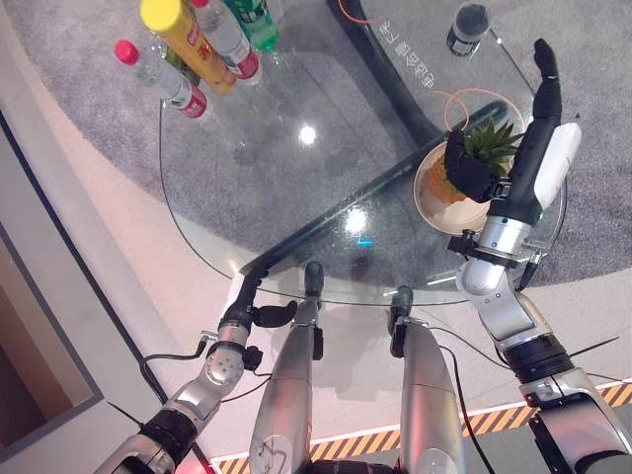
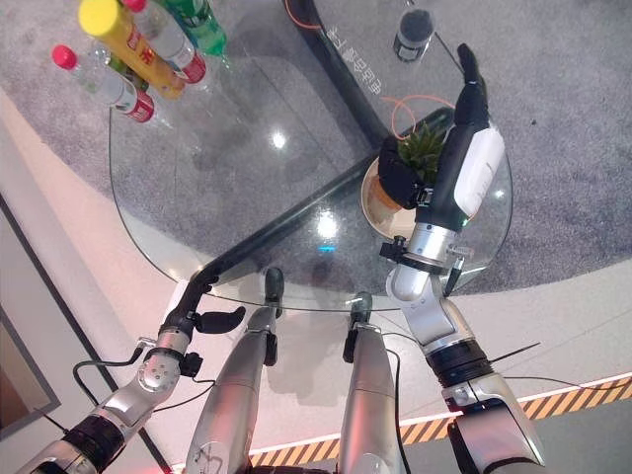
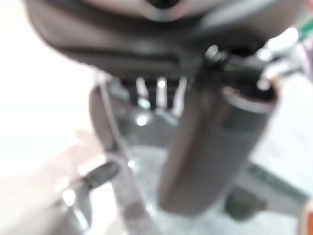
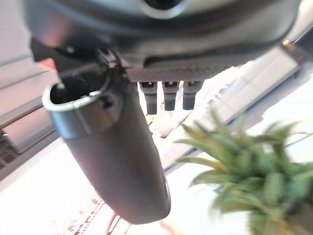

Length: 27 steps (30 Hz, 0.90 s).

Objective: Pick up the fruit to the plate

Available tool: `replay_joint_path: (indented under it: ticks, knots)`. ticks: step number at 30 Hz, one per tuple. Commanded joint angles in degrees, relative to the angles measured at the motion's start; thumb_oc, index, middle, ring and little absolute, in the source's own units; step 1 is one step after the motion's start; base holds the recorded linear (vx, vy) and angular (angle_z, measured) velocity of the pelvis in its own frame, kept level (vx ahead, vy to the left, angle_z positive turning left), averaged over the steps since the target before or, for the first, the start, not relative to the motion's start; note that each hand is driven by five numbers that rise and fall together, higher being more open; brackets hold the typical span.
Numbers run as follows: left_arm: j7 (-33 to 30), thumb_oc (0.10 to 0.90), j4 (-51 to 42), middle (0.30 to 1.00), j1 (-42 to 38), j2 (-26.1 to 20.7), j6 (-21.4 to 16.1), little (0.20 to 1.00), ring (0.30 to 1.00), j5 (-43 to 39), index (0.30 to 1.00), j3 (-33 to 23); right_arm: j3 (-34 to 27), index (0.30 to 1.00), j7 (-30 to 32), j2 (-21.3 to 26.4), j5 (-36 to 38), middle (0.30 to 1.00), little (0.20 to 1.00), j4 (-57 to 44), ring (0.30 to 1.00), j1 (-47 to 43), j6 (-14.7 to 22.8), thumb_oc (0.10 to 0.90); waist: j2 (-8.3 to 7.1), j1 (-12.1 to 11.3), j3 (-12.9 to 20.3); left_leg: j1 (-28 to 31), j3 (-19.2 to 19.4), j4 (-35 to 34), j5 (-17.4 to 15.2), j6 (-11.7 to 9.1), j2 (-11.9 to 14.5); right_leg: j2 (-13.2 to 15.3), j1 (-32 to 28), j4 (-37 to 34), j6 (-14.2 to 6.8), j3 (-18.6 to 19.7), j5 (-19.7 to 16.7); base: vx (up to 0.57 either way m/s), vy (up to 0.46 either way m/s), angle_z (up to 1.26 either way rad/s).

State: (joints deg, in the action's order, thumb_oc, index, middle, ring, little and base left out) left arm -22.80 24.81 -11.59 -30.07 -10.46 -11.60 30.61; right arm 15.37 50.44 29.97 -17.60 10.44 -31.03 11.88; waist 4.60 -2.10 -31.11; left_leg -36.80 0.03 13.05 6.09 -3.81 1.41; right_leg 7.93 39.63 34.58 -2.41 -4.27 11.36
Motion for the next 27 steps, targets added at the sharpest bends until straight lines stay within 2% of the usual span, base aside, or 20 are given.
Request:
replay_joint_path:
  ticks: [1, 14, 19, 23, 25, 27]
  knots:
    - [0.72, 0.800, -2.54, 0.900, 2.94, -0.63, -3.43, 0.900, 0.900, 1.34, 0.900, -2.34, -3.12, 0.900, -1.48, 4.01, -3.13, 0.900, 0.900, -9.59, 0.900, -2.15, 5.29, 0.800, -2.74, 0.12, 1.31, 1.06, 3.23, 10.98, -8.03, 4.03, -3.14, -2.08, -4.99, -11.27, 0.46, -6.89, -10.34, 0.02, 0.008, 0.03]
    - [1.65, 0.800, -1.41, 0.900, 4.45, -0.27, -4.28, 0.900, 0.900, 1.43, 0.900, -3.46, -2.87, 0.900, -7.64, 3.90, -1.18, 0.900, 0.900, -15.66, 0.900, -0.87, 5.78, 0.800, -3.52, -0.46, 1.31, 4.18, 2.47, 11.57, -8.83, 4.26, -3.25, -2.00, -8.48, -10.72, 0.60, -7.20, -9.32, 0.02, 0.002, 0.05]
    - [2.38, 0.800, -0.61, 0.900, 4.61, 0.20, -4.01, 0.900, 0.900, 1.48, 0.900, -3.66, -1.87, 0.900, -10.87, 4.32, -2.87, 0.900, 0.900, -17.88, 0.900, -0.37, 5.37, 0.800, -3.70, -0.46, 1.31, 6.76, 2.30, 10.51, -8.51, 4.21, -3.55, -1.93, -11.12, -11.75, 0.64, -7.35, -9.38, 0.00, -0.008, 0.00]
    - [3.21, 0.800, 1.25, 0.900, 5.13, 0.84, -4.24, 0.900, 0.900, 0.91, 0.900, -4.33, 0.07, 0.900, -17.60, 4.39, -0.26, 0.900, 0.900, -20.80, 0.900, 0.87, 5.64, 0.800, -4.17, -0.32, 1.31, 10.62, 2.07, 9.22, -8.48, 3.98, -3.59, -1.99, -14.78, -12.84, 0.63, -7.29, -9.10, -0.01, -0.042, -0.01]
    - [3.54, 0.800, 1.92, 0.900, 5.40, 0.99, -4.02, 0.900, 0.900, 0.76, 0.900, -4.52, 0.92, 0.900, -20.98, 4.24, 2.60, 0.900, 0.900, -21.58, 0.900, 1.40, 6.11, 0.800, -4.32, -0.18, 1.31, 12.36, 1.94, 8.51, -8.41, 3.83, -3.57, -2.10, -16.49, -13.57, 0.65, -7.13, -9.00, 0.00, 0.000, 0.00]
    - [4.15, 0.800, 3.75, 0.900, 5.92, 1.71, -3.81, 0.900, 0.900, -0.44, 0.900, -4.83, 2.51, 0.900, -27.07, 3.23, 8.01, 0.900, 0.900, -22.17, 0.900, 3.33, 6.30, 0.800, -4.61, 0.02, 1.31, 15.62, 1.64, 7.05, -8.16, 3.47, -3.56, -2.23, -19.78, -15.16, 0.62, -6.75, -8.99, 0.01, -0.017, -0.01]
